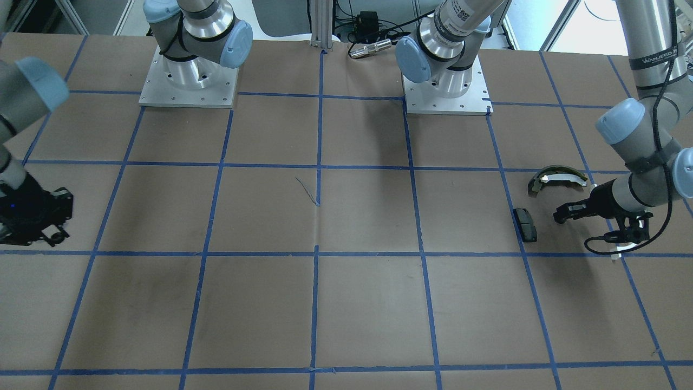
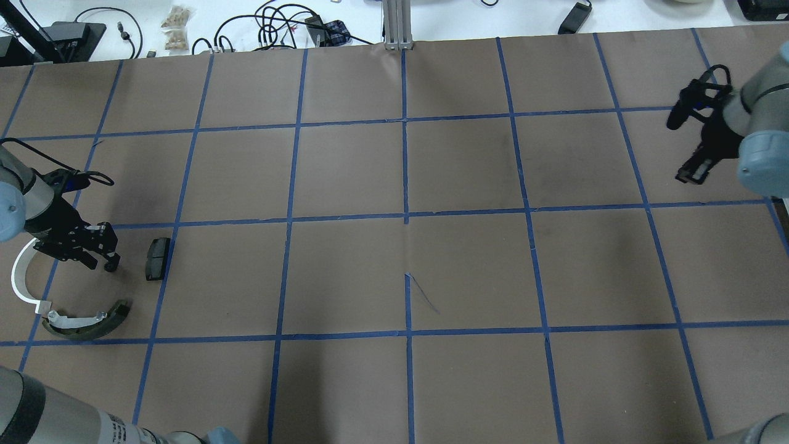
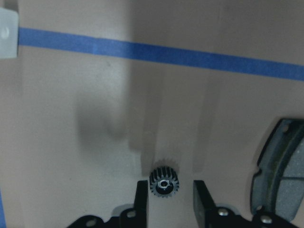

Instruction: Place bearing gear from tray to pile

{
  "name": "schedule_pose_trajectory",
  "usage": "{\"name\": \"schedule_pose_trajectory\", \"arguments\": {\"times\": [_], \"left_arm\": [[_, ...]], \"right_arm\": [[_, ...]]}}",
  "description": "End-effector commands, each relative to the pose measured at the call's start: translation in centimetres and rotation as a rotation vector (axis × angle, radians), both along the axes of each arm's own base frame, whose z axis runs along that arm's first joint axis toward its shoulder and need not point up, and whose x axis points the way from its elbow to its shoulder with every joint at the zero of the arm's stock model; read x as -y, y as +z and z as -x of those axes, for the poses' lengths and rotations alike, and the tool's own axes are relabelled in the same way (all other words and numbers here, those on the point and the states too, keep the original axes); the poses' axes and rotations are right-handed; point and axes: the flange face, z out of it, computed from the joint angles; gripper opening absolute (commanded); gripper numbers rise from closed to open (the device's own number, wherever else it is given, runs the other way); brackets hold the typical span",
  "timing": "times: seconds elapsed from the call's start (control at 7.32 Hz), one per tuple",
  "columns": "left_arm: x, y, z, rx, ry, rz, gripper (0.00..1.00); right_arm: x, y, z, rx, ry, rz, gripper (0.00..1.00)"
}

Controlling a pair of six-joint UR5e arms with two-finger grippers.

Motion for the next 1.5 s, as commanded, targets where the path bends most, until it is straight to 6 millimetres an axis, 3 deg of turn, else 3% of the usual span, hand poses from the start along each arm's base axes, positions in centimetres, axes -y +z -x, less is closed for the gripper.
{"name": "schedule_pose_trajectory", "arguments": {"times": [0.0,0.27,0.55,0.68,0.82,0.96,1.23,1.37], "left_arm": [[0.5,1.1,0.4,0.011,-0.01,0.02,1.0],[0.5,2.3,0.8,0.021,-0.015,0.034,1.0],[1.2,3.3,2.5,0.032,-0.047,0.049,1.0],[1.9,4.1,3.9,0.041,-0.075,0.063,1.0],[2.9,5.8,5.7,0.054,-0.11,0.077,1.0],[3.9,6.9,7.7,0.051,-0.142,0.08,1.0],[4.9,7.0,11.9,0.054,-0.15,0.084,1.0],[5.1,6.7,14.5,0.057,-0.151,0.077,1.0]], "right_arm": [[-1.0,0.6,-14.7,0.056,-0.182,0.034,0.0],[-2.2,1.6,-25.5,0.123,-0.391,0.017,0.0],[-3.7,0.5,-34.9,0.219,-0.593,-0.074,0.0],[-5.1,-0.7,-39.5,0.215,-0.64,-0.097,0.0],[-6.6,-3.1,-44.0,0.196,-0.671,-0.127,0.0],[-6.9,-4.7,-46.7,0.184,-0.695,-0.144,0.0],[-7.1,-6.6,-47.2,0.155,-0.703,-0.172,0.27],[-7.0,-6.4,-47.1,0.151,-0.703,-0.165,0.99]]}}
